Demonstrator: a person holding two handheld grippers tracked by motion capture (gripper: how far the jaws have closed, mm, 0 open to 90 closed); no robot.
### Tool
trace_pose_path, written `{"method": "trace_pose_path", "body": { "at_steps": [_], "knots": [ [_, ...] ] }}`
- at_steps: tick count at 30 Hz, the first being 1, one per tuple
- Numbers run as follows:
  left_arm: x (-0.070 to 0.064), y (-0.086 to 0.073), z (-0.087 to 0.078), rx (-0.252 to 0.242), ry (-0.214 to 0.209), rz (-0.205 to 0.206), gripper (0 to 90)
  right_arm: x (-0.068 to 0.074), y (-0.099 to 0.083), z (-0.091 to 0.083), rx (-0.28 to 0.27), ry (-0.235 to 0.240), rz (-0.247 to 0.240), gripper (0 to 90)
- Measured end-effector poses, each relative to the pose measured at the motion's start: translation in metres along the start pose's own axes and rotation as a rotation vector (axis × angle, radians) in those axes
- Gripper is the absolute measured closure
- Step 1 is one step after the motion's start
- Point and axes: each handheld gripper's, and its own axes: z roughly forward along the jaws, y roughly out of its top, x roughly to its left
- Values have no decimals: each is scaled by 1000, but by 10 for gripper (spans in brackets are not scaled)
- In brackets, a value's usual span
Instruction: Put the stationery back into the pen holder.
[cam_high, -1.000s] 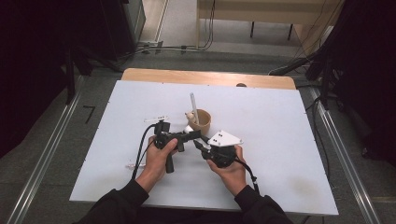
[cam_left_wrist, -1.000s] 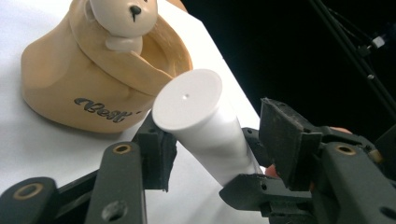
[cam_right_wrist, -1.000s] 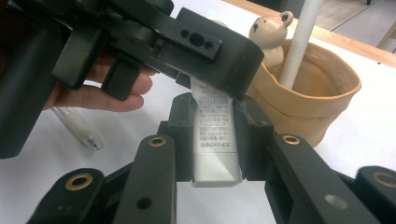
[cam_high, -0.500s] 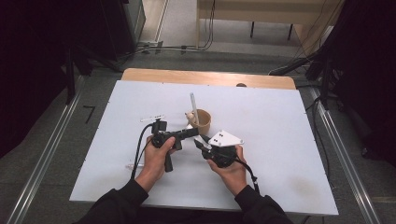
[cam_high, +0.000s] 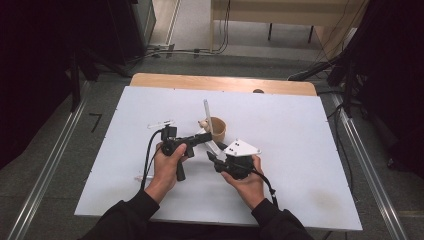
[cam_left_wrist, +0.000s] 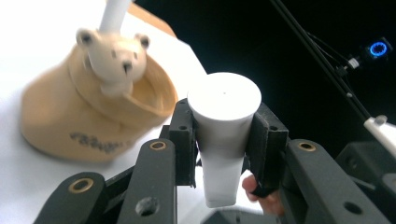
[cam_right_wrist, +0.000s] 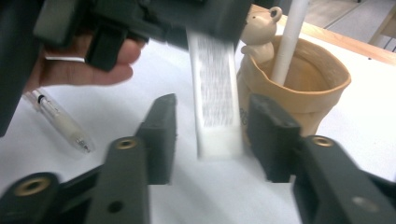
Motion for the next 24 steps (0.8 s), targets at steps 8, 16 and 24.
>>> {"method": "trace_pose_path", "body": {
  "at_steps": [8,16,24],
  "knots": [
    [3,16,-1,-69,33,33,680,-7,-4,0,8,-11,62,295],
    [-1,30,6,-86,72,77,679,-9,-6,4,32,-6,83,207],
    [-5,41,17,-87,112,123,679,-9,-7,4,40,-7,80,207]
  ]
}}
